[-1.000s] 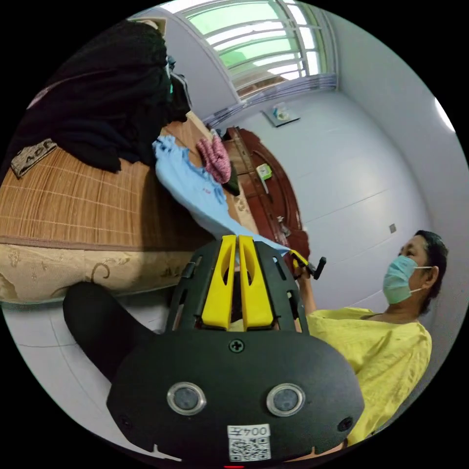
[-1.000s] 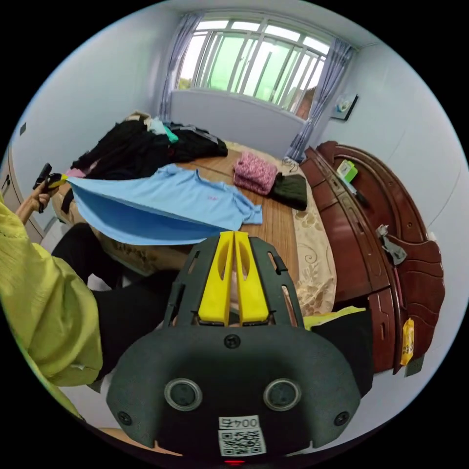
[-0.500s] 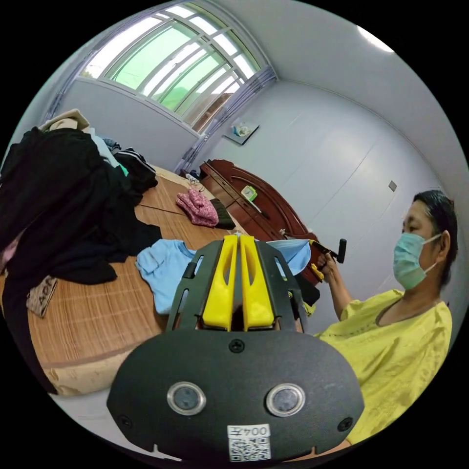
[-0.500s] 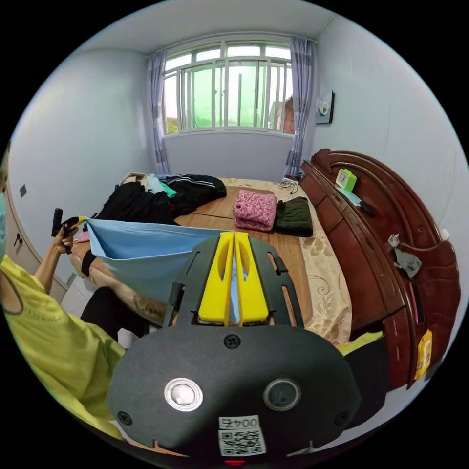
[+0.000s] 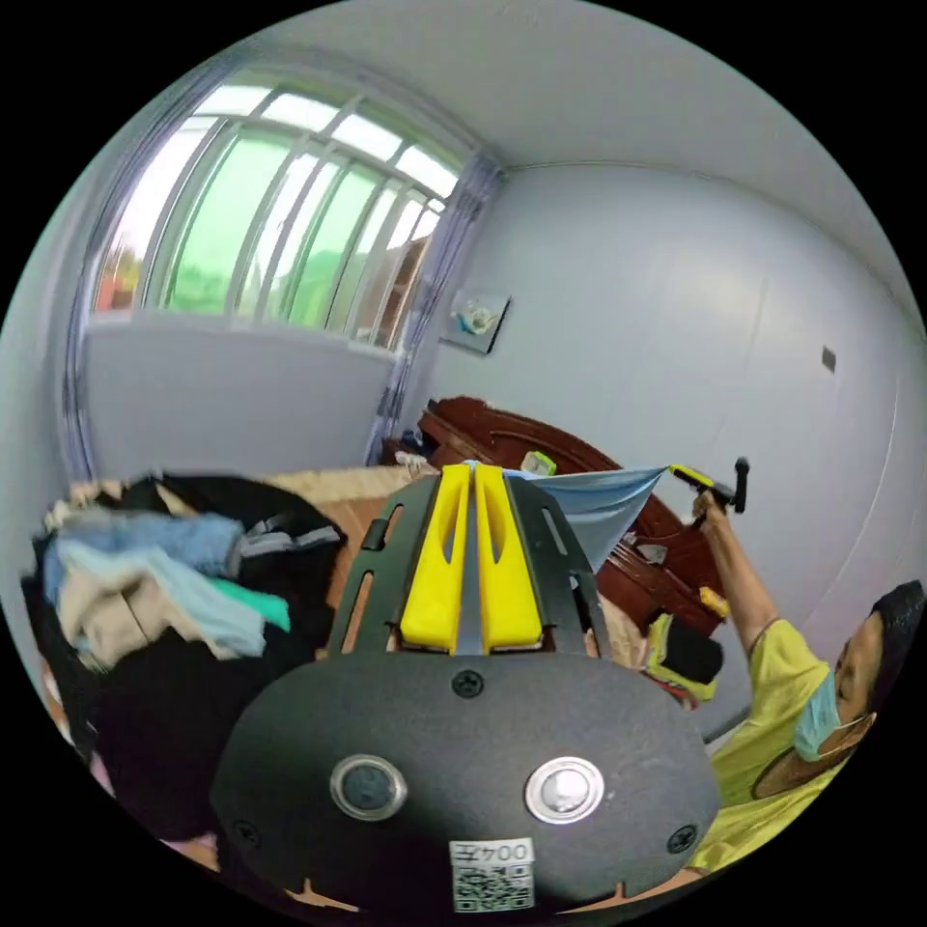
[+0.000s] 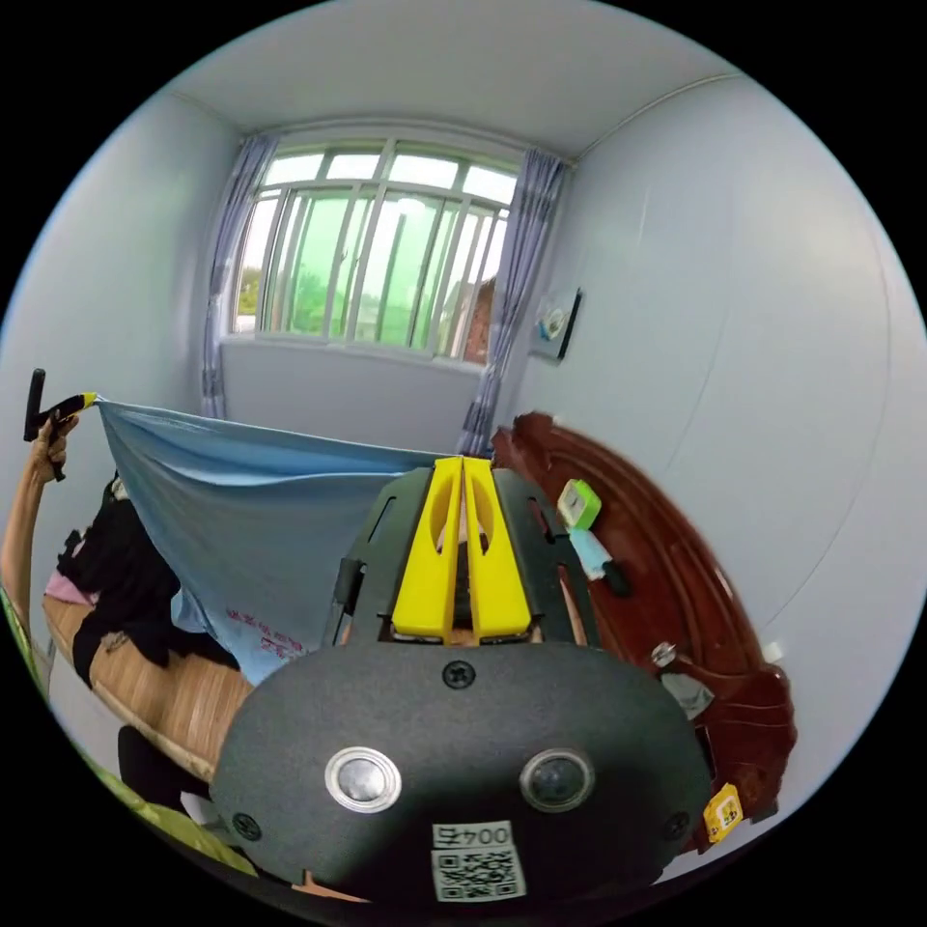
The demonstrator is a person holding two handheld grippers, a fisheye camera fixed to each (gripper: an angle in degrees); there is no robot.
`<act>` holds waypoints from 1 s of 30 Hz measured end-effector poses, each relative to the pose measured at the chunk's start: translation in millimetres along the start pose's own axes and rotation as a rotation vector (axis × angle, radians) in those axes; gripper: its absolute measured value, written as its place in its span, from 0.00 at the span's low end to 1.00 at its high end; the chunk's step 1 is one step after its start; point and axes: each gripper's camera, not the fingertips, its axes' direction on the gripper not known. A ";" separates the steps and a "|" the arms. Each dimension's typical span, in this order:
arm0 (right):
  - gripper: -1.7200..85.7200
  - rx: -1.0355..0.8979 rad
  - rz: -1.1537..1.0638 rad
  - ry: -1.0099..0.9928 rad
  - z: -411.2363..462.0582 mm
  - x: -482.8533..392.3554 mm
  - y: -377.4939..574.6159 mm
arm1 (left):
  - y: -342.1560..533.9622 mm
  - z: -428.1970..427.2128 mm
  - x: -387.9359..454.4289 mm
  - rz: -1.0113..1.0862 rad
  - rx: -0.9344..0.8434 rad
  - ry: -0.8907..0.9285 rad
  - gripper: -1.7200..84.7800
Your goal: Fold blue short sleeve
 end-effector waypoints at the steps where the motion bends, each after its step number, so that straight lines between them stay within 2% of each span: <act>1: 0.01 0.040 0.015 -0.004 -20.2 5.4 -8.8 | -16.4 -17.2 17.4 0.037 0.034 -0.005 0.03; 6: 0.01 0.094 -0.004 -0.099 -83.9 17.2 8.3 | -0.1 -68.5 52.7 0.079 0.064 0.042 0.03; 11: 0.01 -0.059 -0.117 -0.189 -96.4 0.5 98.9 | 101.4 -71.0 66.2 0.089 -0.076 0.047 0.03; 15: 0.01 -0.234 -0.189 -0.230 -67.0 -21.1 181.9 | 214.1 -31.2 53.2 0.024 -0.273 0.068 0.03; 20: 0.01 -0.490 -0.241 -0.237 -11.9 -61.0 307.4 | 342.4 28.4 17.8 -0.194 -0.416 0.167 0.03; 22: 0.01 -0.561 -0.251 -0.228 4.7 -73.3 345.8 | 401.2 61.6 2.6 -0.267 -0.535 0.175 0.03; 25: 0.01 -0.672 -0.262 -0.240 28.4 -92.6 403.5 | 462.1 93.0 -9.0 -0.342 -0.641 0.156 0.03; 30: 0.01 -0.789 -0.268 -0.253 45.0 -113.2 462.8 | 510.7 120.8 -1.5 -0.363 -0.746 0.132 0.03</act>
